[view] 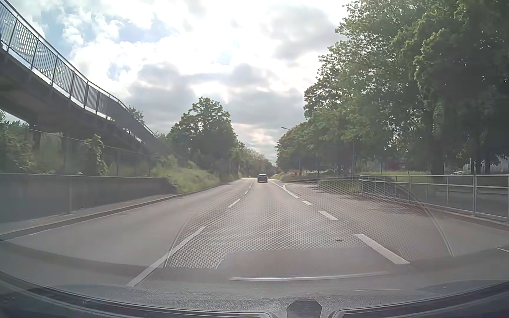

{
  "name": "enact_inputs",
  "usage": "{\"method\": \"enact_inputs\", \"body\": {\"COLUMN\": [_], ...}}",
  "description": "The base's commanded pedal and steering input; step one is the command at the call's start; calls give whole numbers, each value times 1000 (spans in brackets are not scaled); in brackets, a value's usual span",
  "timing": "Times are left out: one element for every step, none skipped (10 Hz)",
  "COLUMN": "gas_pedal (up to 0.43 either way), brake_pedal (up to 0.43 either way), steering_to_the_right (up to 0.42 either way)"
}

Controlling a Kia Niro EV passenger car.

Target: Follow the waypoints while adhering to traffic rules and regulations

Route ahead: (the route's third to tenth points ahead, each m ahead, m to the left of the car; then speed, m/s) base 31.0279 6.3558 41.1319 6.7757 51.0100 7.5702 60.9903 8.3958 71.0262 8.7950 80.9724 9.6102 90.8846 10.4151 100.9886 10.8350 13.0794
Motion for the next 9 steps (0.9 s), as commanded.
{"method": "enact_inputs", "body": {"gas_pedal": [138, 138, 138, 138, 138, 138, 138, 138, 138], "brake_pedal": [0, 0, 0, 0, 0, 0, 0, 0, 0], "steering_to_the_right": [-6, -6, -6, -6, -6, -6, -6, -6, -5]}}
